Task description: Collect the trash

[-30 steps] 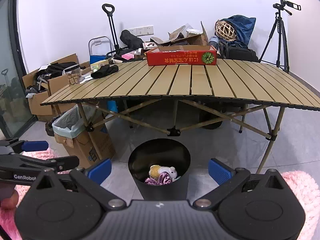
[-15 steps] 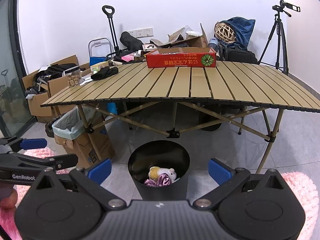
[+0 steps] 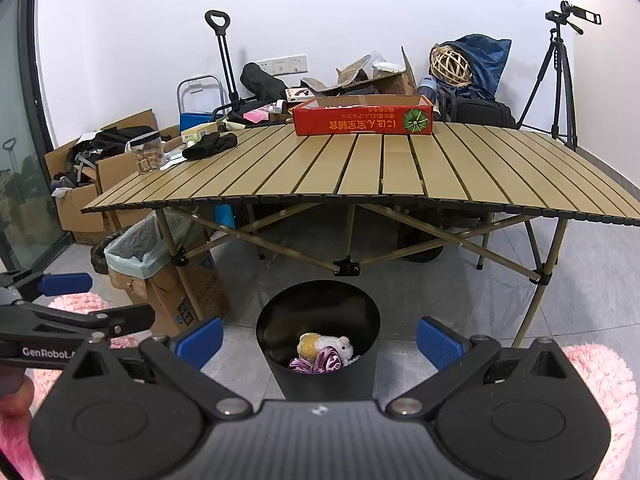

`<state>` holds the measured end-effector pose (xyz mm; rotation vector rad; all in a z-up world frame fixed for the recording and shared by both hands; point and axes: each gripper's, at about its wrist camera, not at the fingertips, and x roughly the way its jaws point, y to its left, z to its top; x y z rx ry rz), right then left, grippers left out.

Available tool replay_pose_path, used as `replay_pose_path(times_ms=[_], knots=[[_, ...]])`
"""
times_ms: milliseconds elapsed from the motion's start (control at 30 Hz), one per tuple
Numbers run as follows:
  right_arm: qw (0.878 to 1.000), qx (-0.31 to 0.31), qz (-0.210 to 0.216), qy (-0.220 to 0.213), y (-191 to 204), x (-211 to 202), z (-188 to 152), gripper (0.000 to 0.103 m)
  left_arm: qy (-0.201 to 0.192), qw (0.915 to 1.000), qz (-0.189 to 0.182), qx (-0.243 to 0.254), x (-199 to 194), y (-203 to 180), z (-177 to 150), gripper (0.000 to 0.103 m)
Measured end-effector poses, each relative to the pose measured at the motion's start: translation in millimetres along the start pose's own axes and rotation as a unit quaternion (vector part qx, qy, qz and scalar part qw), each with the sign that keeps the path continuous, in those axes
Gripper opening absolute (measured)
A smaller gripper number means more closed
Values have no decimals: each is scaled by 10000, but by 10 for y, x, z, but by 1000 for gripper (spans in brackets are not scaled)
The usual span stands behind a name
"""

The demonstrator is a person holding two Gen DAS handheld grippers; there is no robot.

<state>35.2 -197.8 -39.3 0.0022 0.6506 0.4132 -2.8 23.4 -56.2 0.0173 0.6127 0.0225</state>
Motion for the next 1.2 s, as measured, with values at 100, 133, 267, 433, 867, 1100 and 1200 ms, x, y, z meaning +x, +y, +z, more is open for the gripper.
replay_pose_path(times_ms=[100,133,267,433,867,1100,1200], knots=[[10000,-14,7,2,1,-1,0,103,-3,10000,1,4,0,1,0,103],[10000,-14,6,0,4,0,0,103,-6,10000,3,6,-2,2,-1,103],[10000,-13,5,3,6,0,-1,103,-7,10000,9,8,-5,2,-1,103],[10000,-14,5,4,8,1,-1,103,-8,10000,7,9,-5,3,0,103],[10000,-14,1,9,12,1,1,103,-9,10000,8,24,-4,-4,3,103],[10000,-9,5,18,14,1,2,103,16,10000,24,81,14,-6,16,103],[10000,-7,9,34,26,10,-25,103,27,10000,7,85,17,-1,14,103]])
